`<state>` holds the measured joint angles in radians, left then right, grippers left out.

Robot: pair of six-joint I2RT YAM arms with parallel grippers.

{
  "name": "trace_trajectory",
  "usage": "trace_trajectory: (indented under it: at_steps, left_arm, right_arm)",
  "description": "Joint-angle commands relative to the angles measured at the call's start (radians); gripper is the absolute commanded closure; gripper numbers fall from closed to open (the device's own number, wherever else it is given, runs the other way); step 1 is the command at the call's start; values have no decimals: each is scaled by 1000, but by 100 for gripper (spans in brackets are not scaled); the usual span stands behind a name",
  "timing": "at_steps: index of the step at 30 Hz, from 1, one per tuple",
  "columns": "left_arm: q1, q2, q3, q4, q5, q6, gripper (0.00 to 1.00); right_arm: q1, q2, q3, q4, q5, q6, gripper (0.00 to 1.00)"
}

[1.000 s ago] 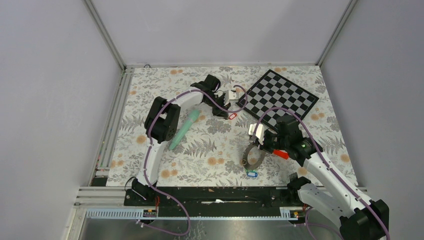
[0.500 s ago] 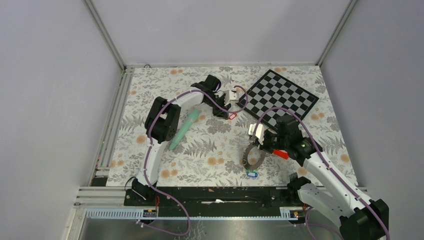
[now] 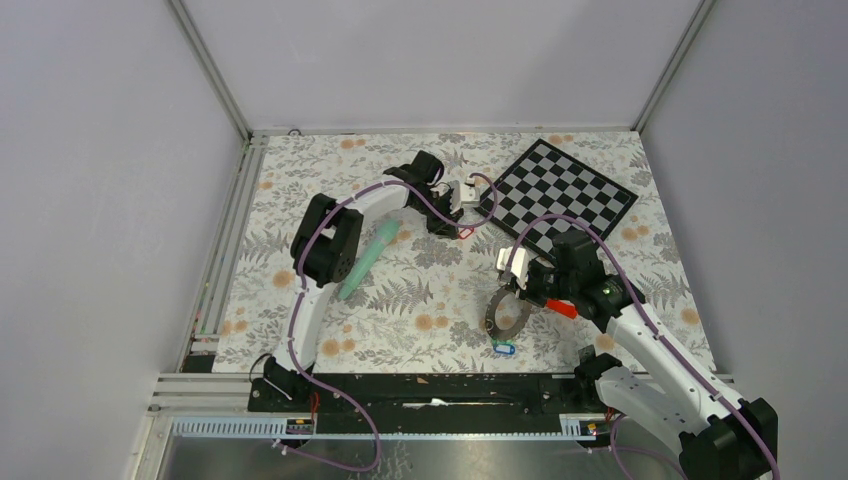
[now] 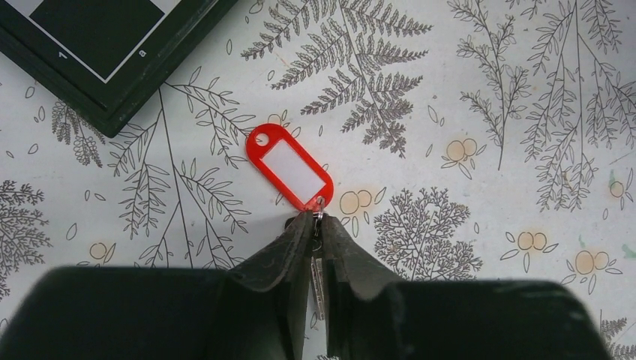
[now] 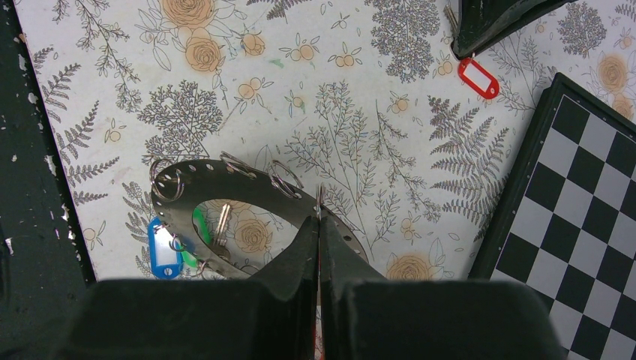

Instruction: Put the keys on the keyring

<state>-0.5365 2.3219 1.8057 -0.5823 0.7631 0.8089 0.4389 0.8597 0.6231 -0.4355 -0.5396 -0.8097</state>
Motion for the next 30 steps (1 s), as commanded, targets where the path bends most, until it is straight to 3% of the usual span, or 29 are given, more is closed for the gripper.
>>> trace_trajectory:
  at_steps: [1,5,16,30]
  left_arm:
    - [-5,3,9,6,3,24,86]
    - [-4,-16,12,6,-5,26,100]
    - [13,-193,-53,4,103,19,100]
    - [63,-553,-317,31,274,22,100]
  right_arm:
    - [-4,3,-1,4,-1,9,100]
    - [-5,3,1,4,0,10,100]
    - [-5,-21,55,-3,-33,41,100]
    - [18,124,283,-54,-191,58,100]
